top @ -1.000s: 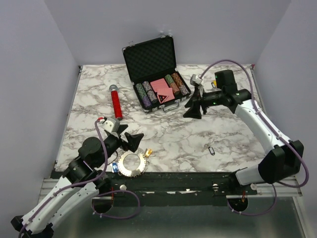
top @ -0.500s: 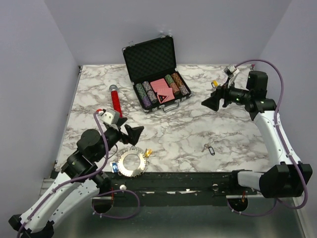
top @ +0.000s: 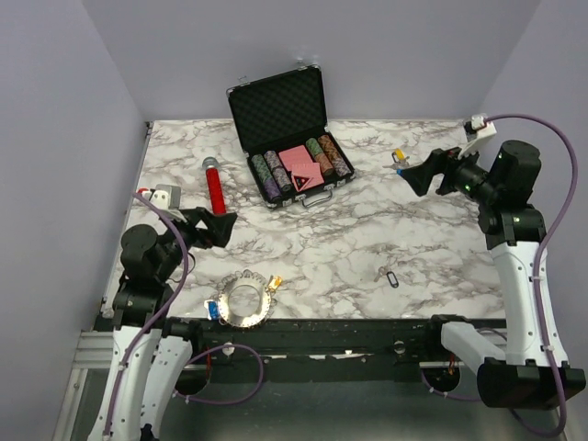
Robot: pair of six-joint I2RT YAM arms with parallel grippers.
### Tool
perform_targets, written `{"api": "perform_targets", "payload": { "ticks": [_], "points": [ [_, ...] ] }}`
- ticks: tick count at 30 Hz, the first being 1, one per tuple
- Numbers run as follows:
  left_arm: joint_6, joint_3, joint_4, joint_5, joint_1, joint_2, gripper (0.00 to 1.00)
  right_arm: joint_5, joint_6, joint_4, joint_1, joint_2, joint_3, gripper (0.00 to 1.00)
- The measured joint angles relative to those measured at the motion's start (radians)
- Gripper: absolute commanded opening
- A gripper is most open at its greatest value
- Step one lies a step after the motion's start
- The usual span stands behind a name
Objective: Put the keys on the keyring
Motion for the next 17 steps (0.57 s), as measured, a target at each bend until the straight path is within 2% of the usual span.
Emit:
{"api": "perform_targets", "payload": {
  "ticks": [7,17],
  "points": [
    [0.026,0.019,-0.092,0.032,0.001,-0.095,0.99,0.000,0.060,0.000,-0.064,-0.014,0.000,1.00],
    [0.043,0.033,-0.142,0.046,0.001,-0.142,0.99,0.041,0.147,0.021,-0.071,-0.017,0.000,1.00]
  ]
}}
